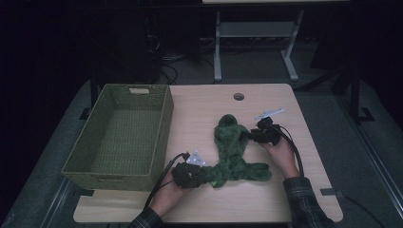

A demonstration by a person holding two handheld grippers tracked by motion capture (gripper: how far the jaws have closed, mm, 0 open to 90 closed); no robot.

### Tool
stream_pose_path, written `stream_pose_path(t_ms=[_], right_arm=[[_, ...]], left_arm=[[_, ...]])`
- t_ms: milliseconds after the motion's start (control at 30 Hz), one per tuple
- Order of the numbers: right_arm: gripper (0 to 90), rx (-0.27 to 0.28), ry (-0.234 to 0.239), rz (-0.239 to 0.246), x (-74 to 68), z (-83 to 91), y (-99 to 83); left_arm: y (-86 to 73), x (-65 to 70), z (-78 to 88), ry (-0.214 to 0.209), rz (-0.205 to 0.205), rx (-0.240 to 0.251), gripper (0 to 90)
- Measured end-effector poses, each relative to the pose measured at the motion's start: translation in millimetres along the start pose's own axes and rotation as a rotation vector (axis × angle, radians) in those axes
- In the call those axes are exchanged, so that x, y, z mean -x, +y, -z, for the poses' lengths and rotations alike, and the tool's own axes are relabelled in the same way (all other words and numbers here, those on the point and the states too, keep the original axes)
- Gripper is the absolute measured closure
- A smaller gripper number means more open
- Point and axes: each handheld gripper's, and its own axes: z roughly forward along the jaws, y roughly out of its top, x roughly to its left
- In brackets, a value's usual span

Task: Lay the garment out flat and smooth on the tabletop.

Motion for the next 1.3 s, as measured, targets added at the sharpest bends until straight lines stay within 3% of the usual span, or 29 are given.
stream_pose_path(t_ms=[133, 367, 500, 800, 1033, 1100, 1300], right_arm=[[64.4, 0.033, 0.036, -0.013, -4.0, 14.2, -2.3], [55.2, 0.049, 0.063, -0.003, -16.0, 30.6, -17.3], [52.5, 0.052, 0.064, 0.003, -20.6, 39.2, -26.6], [49.8, 0.066, 0.043, 0.016, -28.6, 63.9, -58.2], [49.8, 0.086, 0.087, 0.003, -39.8, 79.4, -75.5], [50.7, 0.087, 0.099, 0.03, -49.3, 82.7, -78.5], [52.8, 0.097, 0.147, 0.045, -61.9, 83.4, -76.1]], left_arm=[[-1.3, 1.9, 4.6, 0.011, -0.017, 0.006, 75.1], [-5.6, 1.0, 14.3, 0.051, 0.003, 0.056, 49.2], [-8.8, 1.7, 19.1, 0.069, 0.013, 0.078, 40.7], [-14.0, 3.1, 14.9, 0.1, 0.022, 0.052, 49.1], [-22.4, 3.9, 17.0, 0.095, 0.035, 0.047, 42.7], [-26.1, 6.0, 16.6, 0.094, 0.027, 0.037, 40.0], [-36.9, 10.3, 13.2, 0.109, -0.001, 0.031, 33.3]])
